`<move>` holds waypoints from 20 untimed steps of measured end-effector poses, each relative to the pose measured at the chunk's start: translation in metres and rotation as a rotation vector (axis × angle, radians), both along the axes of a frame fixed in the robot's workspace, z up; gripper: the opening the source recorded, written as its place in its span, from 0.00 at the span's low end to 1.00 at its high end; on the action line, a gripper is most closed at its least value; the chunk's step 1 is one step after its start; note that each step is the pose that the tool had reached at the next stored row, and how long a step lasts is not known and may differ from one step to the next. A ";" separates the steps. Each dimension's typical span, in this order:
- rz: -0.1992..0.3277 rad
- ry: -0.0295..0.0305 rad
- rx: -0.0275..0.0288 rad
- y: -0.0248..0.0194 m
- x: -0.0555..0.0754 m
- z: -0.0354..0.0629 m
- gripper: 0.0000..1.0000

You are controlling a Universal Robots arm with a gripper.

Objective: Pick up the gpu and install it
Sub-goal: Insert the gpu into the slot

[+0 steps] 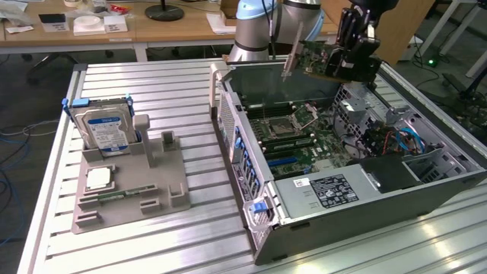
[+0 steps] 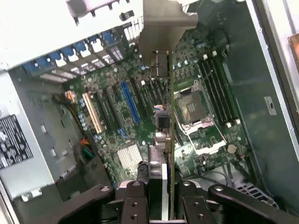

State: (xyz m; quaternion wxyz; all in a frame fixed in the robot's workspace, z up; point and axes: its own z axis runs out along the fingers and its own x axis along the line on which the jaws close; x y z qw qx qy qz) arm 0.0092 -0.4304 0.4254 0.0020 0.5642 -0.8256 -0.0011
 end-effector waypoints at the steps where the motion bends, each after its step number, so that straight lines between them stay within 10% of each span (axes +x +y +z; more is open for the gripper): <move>1: 0.044 -0.0392 0.0003 0.0001 0.000 -0.0009 0.28; 5: 0.133 -0.0406 0.0024 0.0000 0.000 -0.0024 0.28; 9: 0.161 -0.0431 0.0169 0.0001 0.000 -0.0036 0.28; 20: 0.336 -0.0467 0.0203 0.0000 0.000 -0.0064 0.28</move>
